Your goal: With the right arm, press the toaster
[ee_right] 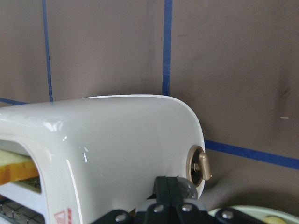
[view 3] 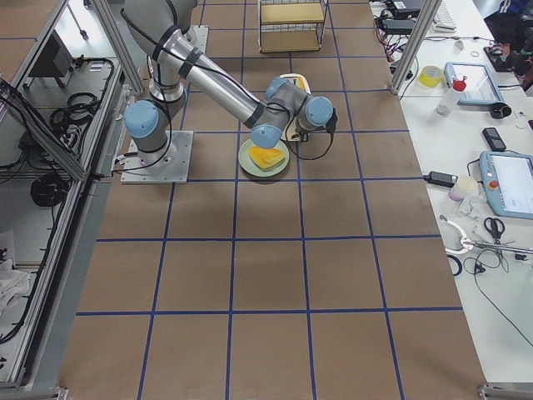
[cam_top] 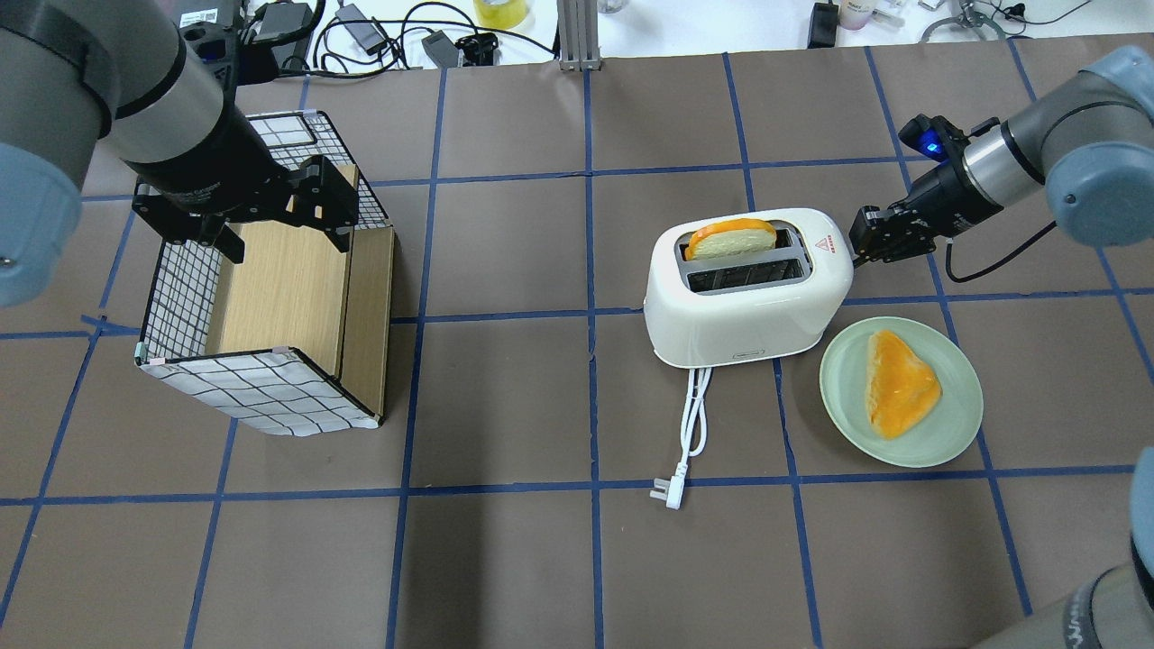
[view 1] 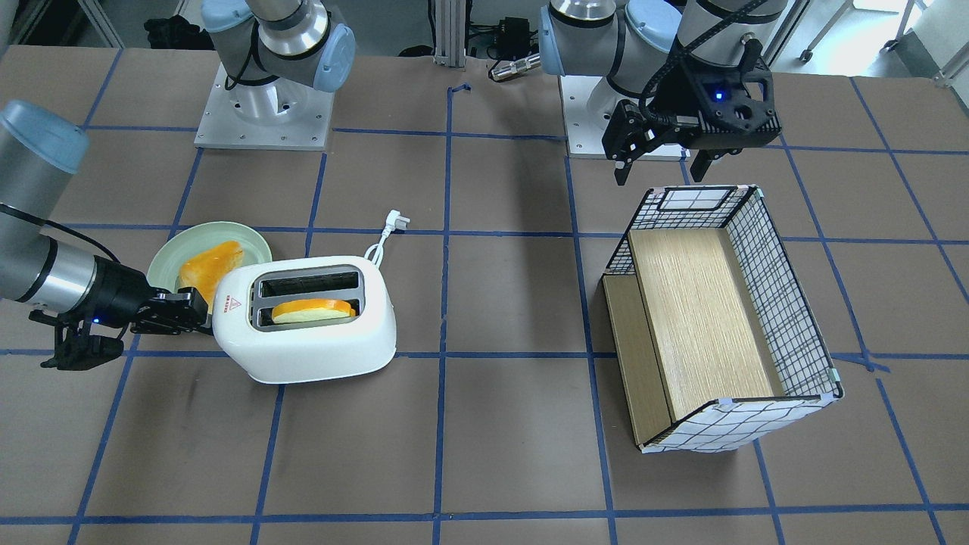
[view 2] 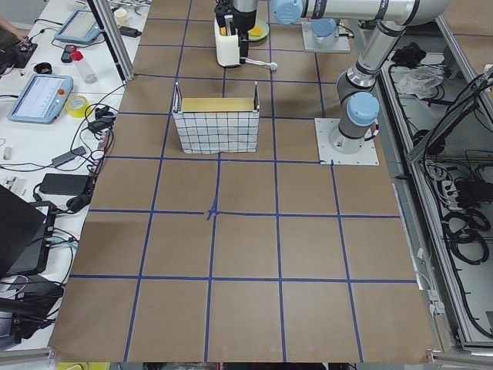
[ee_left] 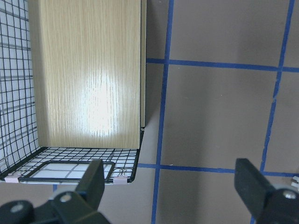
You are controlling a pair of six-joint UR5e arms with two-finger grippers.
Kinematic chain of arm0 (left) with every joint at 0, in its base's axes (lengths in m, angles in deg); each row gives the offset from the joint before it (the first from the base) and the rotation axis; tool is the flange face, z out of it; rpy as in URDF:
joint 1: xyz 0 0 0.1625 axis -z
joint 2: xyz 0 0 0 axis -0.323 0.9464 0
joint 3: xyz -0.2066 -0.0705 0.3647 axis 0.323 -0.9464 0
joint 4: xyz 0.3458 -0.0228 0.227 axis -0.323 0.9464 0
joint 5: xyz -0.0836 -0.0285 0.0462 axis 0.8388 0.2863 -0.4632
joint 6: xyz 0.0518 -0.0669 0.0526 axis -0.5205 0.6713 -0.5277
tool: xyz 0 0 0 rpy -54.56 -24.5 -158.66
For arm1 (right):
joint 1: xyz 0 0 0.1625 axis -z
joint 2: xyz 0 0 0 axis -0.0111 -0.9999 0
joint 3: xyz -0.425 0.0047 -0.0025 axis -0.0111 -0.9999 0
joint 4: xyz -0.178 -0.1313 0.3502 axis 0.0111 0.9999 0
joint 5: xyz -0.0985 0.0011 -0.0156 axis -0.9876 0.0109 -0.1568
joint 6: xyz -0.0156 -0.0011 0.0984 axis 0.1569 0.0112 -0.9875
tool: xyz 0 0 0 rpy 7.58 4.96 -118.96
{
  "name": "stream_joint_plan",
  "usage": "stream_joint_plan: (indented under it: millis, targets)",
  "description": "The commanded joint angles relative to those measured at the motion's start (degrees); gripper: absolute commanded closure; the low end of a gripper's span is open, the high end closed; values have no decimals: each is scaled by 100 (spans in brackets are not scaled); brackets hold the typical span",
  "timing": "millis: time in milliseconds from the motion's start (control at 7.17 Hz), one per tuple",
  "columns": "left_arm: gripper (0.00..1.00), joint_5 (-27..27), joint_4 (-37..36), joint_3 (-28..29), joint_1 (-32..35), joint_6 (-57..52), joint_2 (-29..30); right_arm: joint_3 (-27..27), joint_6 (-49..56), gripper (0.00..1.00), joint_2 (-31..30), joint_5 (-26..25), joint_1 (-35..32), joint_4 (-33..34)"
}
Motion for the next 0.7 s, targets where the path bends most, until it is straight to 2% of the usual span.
stream_joint_plan:
  millis: [0, 558]
  targets:
    - [0, 0, 0, 0, 0, 0, 0, 65, -12, 100, 33, 1, -1, 137]
    - [0, 0, 0, 0, 0, 0, 0, -40, -126, 100, -212, -78, 17, 15]
